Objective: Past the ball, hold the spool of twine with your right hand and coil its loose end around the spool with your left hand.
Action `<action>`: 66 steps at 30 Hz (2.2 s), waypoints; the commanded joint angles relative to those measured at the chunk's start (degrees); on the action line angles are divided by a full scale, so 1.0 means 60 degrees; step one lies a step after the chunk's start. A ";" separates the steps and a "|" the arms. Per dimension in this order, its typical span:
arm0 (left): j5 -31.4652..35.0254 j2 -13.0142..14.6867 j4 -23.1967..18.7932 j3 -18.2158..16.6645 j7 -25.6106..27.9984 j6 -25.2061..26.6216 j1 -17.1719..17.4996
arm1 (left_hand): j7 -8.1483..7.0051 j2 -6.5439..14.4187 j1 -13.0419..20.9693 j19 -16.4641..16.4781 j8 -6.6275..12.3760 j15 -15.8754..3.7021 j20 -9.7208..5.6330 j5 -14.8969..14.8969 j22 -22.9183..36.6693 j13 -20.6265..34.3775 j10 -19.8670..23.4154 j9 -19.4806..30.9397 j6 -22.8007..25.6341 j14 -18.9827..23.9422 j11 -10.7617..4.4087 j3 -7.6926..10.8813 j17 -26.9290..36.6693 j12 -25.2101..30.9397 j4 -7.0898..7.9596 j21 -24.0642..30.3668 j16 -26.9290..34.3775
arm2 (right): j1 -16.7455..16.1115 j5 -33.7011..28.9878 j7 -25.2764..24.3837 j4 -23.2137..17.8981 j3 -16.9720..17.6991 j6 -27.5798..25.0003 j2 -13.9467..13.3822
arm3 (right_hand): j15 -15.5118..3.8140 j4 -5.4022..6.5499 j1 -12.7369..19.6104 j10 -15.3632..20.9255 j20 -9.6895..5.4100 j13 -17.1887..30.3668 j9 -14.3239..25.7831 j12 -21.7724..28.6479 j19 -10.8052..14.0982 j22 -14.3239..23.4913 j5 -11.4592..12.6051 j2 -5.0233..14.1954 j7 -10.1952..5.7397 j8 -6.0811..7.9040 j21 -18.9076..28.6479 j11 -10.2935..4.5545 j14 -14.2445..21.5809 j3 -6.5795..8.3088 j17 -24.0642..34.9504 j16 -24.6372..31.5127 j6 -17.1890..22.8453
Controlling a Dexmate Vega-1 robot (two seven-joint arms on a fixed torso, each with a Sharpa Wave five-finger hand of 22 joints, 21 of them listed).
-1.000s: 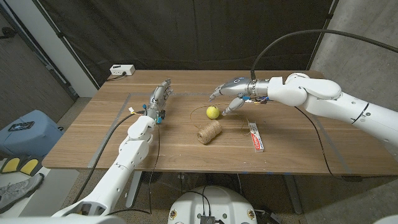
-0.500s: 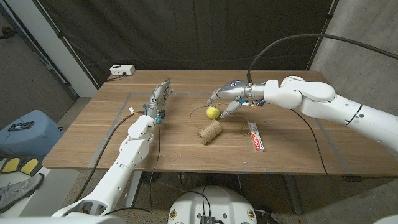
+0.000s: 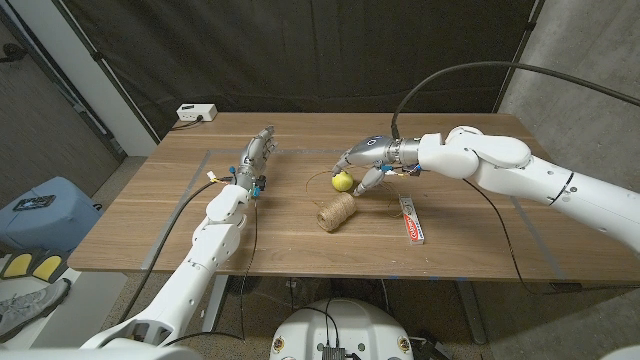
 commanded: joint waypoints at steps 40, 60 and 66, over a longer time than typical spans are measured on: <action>-0.0114 0.0126 -0.0029 -0.0001 0.0037 -0.0167 -0.0006 | -0.0013 0.0020 -0.0091 0.0077 -0.0008 0.0065 0.0088 0.0083 0.0014 0.0025 0.0047 0.0018 0.0022 0.0033 0.0037 0.0004 0.0034 0.0031 -0.0094 -0.0167 0.0049 | -0.0138 -0.0726 0.0786 -0.0314 -0.0753 -0.1408 0.0523 | -0.0231 0.0067 0.0206 -0.0151 0.0147 0.0069 0.0025 -0.0155 -0.0030 0.0032 0.0109 -0.0014 -0.0023 -0.0109 -0.0026 -0.0085 -0.0062 0.0186 0.0063 -0.0055 -0.0208; -0.0175 0.0113 0.0178 -0.0076 -0.0030 -0.0206 -0.0105 | -0.0023 0.0029 -0.0095 0.0097 -0.0007 0.0059 0.0094 0.0088 0.0017 0.0026 0.0052 0.0019 0.0006 0.0033 0.0037 0.0015 0.0033 0.0032 -0.0107 -0.0231 0.0045 | 0.0071 -0.1224 0.1224 -0.0192 -0.1147 -0.1809 0.0819 | -0.0221 0.0060 0.0275 0.0017 0.0183 0.0097 0.0026 -0.0127 0.0012 0.0034 0.0135 -0.0028 -0.0157 -0.0051 -0.0008 -0.0158 0.0017 0.0237 0.0070 -0.0031 0.0002; -0.0161 0.0126 0.0139 -0.0084 0.0011 -0.0130 -0.0080 | -0.0022 0.0034 -0.0096 0.0106 -0.0003 0.0056 0.0099 0.0089 0.0017 0.0026 0.0056 0.0019 0.0014 0.0030 0.0046 0.0018 0.0033 0.0033 -0.0109 -0.0247 0.0044 | 0.0039 -0.1441 0.1292 -0.0300 -0.1238 -0.1947 0.0819 | -0.0239 0.0055 0.0299 0.0136 0.0191 0.0108 0.0026 -0.0094 0.0020 0.0033 0.0152 -0.0047 -0.0234 -0.0011 -0.0007 -0.0206 0.0076 0.0251 0.0071 -0.0013 0.0127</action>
